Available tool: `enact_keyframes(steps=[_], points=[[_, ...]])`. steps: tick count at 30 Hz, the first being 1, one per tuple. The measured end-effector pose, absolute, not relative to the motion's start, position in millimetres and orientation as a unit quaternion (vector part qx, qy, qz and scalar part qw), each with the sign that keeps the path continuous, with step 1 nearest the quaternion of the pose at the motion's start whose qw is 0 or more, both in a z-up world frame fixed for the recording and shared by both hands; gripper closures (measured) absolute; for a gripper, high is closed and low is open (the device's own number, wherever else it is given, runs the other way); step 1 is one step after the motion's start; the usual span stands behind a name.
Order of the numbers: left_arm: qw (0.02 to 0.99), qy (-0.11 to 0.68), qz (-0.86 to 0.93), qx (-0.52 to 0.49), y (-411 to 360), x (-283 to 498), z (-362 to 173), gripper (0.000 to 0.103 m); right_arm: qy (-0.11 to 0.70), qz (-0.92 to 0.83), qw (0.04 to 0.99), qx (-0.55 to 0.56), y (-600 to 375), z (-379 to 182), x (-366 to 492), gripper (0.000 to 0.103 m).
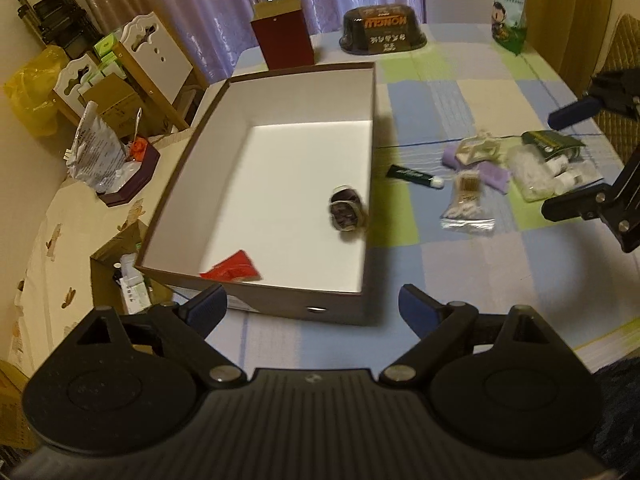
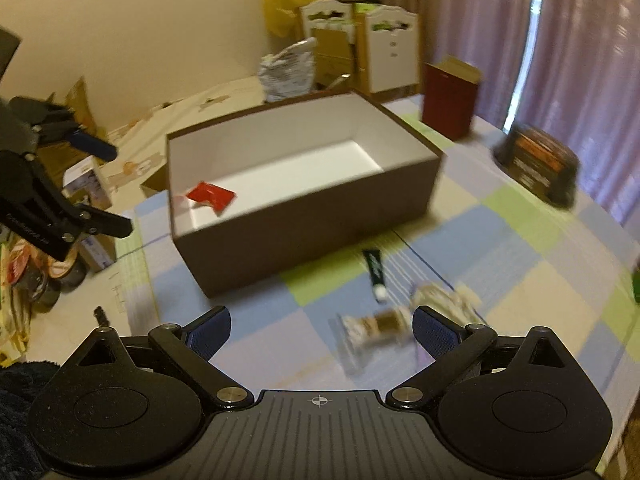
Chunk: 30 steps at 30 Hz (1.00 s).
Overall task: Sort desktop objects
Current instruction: 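Withdraw both tools from the box back toward the remaining items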
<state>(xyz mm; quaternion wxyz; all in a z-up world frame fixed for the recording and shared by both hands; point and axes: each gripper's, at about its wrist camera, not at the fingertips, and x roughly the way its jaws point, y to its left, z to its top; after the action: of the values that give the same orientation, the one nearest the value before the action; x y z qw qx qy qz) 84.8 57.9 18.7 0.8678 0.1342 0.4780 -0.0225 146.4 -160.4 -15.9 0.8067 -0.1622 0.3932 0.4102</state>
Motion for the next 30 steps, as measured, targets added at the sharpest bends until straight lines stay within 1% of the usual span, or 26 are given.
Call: enact_keyframes(steps=[6, 11, 15, 30], points=[[0.872, 0.473, -0.05, 0.114, 21, 77, 5, 0.012, 0.417, 0.352, 0.829, -0.123, -210, -25, 141, 0.003], [0.866, 0.487, -0.082, 0.082, -6, 80, -13, 0.012, 0.437, 0.307, 0.841, -0.092, -248, -32, 137, 0.003], [0.859, 0.496, -0.099, 0.075, -26, 83, -27, 0.012, 0.453, 0.274, 0.845, -0.073, -274, -38, 138, 0.003], [0.852, 0.501, -0.113, 0.103, -56, 118, -61, 0.013, 0.488, 0.177, 0.854, -0.011, -318, -61, 153, 0.003]])
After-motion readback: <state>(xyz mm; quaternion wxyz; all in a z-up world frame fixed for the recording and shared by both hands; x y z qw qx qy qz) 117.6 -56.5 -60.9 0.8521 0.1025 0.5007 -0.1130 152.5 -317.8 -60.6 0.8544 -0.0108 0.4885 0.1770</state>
